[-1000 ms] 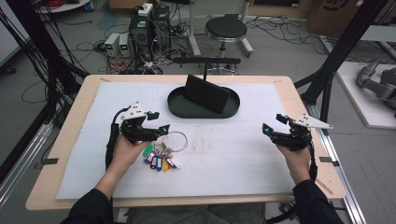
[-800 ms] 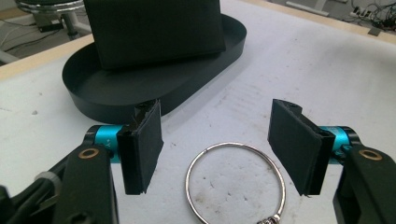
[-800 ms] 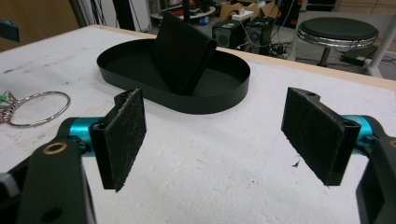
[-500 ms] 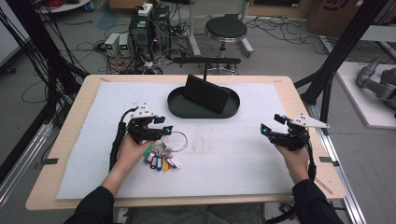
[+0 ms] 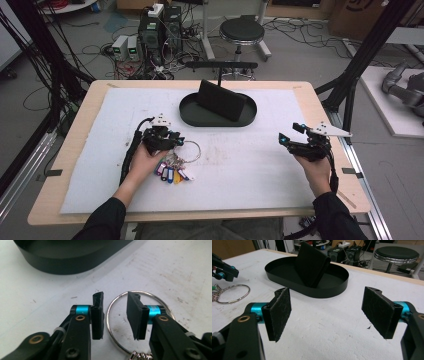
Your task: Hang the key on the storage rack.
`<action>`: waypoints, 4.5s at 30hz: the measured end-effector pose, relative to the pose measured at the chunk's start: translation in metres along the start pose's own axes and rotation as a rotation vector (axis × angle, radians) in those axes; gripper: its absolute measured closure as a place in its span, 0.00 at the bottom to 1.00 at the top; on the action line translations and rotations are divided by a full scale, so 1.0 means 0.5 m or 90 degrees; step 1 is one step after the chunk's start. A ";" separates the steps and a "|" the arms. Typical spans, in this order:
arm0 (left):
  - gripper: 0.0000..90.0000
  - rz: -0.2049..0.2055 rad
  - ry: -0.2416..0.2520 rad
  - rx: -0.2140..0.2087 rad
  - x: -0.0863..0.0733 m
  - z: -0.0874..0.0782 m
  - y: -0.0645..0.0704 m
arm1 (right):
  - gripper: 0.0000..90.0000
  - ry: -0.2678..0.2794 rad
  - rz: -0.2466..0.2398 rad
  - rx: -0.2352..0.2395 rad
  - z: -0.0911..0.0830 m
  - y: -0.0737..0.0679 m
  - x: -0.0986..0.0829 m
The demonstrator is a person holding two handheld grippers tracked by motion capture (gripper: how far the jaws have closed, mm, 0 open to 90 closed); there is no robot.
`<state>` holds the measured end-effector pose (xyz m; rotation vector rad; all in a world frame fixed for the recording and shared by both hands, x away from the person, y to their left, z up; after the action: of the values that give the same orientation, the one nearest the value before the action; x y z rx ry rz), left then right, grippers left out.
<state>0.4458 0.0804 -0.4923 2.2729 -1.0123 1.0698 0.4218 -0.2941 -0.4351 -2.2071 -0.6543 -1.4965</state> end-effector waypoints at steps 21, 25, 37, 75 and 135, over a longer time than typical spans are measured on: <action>0.95 0.007 -0.050 0.050 -0.030 0.025 -0.014 | 0.28 0.000 0.000 -0.002 -0.001 0.002 -0.001; 0.96 0.019 -0.052 0.060 -0.030 0.025 -0.012 | 0.28 0.004 -0.002 -0.002 -0.002 0.003 0.000; 0.96 0.019 0.000 0.041 -0.006 0.001 0.000 | 0.28 0.007 0.001 -0.004 -0.005 0.005 0.001; 0.92 0.115 0.057 -0.085 0.029 -0.063 0.119 | 0.28 0.004 -0.005 -0.002 -0.004 0.001 0.000; 0.96 0.107 0.218 -0.016 0.249 -0.178 0.056 | 0.29 -0.001 -0.001 0.001 0.001 0.006 -0.003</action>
<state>0.4361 0.0650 -0.3378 1.9210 -1.0742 1.4468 0.4236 -0.2962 -0.4367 -2.2077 -0.6569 -1.4947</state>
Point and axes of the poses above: each handheld gripper's, and its own axes: z roughly forward along the jaws, x roughly out of its top, y roughly to its right, the point moved 10 cm from there along z, roughly forward along the jaws, and after that the axes turned 1 degree about z, right-handed, at the moved point
